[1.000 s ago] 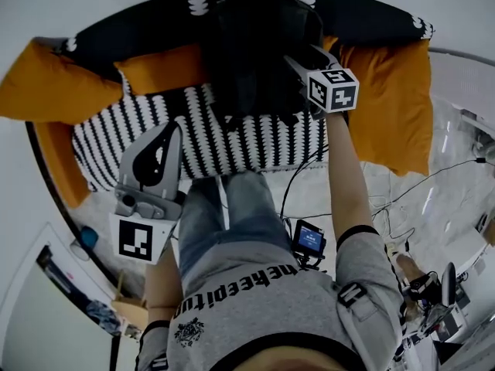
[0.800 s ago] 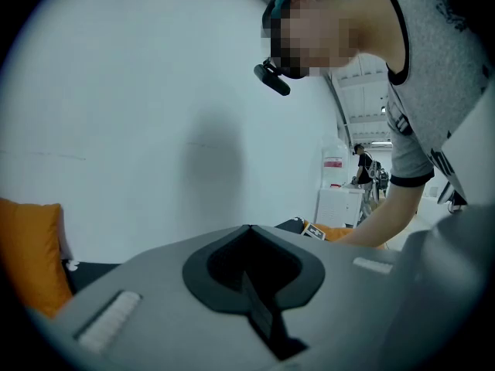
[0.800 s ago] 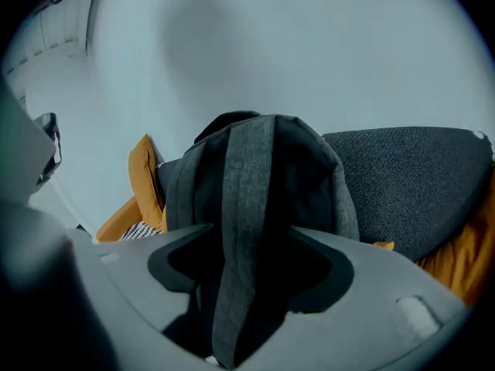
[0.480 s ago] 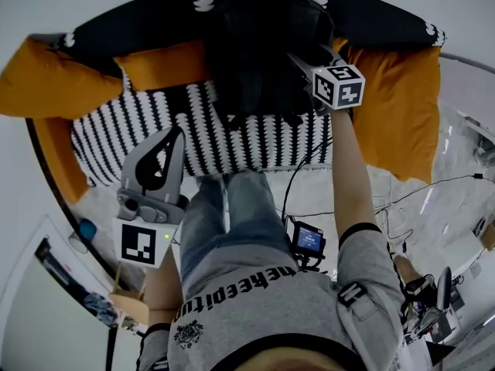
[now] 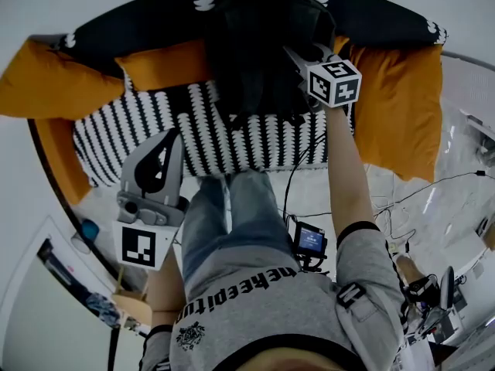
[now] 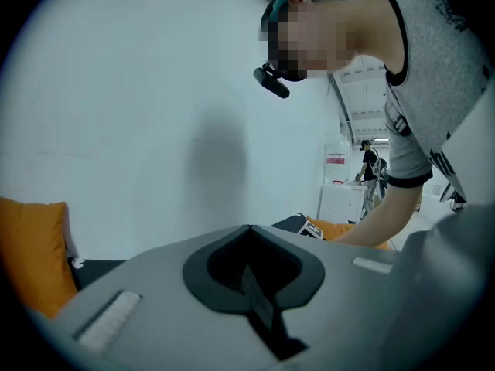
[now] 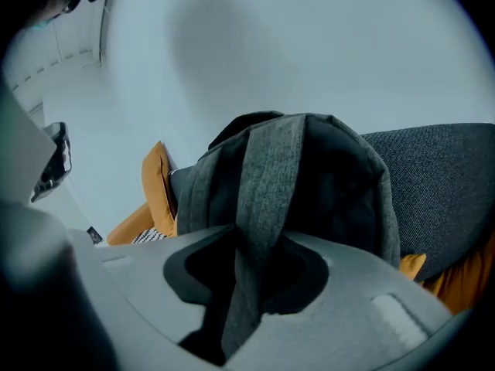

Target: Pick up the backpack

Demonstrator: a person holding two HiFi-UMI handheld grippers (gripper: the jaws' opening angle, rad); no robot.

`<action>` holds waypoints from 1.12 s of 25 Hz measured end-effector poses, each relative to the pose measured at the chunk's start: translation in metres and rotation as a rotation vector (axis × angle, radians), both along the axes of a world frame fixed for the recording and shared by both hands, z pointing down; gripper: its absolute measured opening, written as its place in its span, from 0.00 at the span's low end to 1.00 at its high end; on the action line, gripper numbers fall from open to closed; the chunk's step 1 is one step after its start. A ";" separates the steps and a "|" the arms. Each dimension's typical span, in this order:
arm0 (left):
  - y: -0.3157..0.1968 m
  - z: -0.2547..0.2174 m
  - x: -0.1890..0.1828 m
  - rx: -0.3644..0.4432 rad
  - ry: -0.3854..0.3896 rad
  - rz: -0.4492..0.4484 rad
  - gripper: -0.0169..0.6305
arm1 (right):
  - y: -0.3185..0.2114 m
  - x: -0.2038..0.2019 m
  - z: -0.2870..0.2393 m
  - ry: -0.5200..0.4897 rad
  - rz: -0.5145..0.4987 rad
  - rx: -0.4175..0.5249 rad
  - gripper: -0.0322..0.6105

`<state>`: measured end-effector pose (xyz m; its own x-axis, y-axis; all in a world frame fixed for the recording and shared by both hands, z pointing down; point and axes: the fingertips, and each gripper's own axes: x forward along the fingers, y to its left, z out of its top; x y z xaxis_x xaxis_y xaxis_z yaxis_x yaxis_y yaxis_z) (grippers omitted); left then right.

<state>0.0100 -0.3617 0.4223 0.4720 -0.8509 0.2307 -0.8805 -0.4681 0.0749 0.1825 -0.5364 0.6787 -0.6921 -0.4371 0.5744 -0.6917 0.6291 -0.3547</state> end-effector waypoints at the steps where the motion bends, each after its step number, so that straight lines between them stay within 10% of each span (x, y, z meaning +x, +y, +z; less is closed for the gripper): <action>1: 0.000 -0.001 0.000 0.003 -0.002 0.001 0.04 | 0.002 -0.001 -0.002 0.001 -0.004 0.005 0.17; 28: 0.029 -0.059 -0.004 0.132 -0.026 0.035 0.05 | 0.090 -0.021 -0.176 -0.104 0.028 0.364 0.09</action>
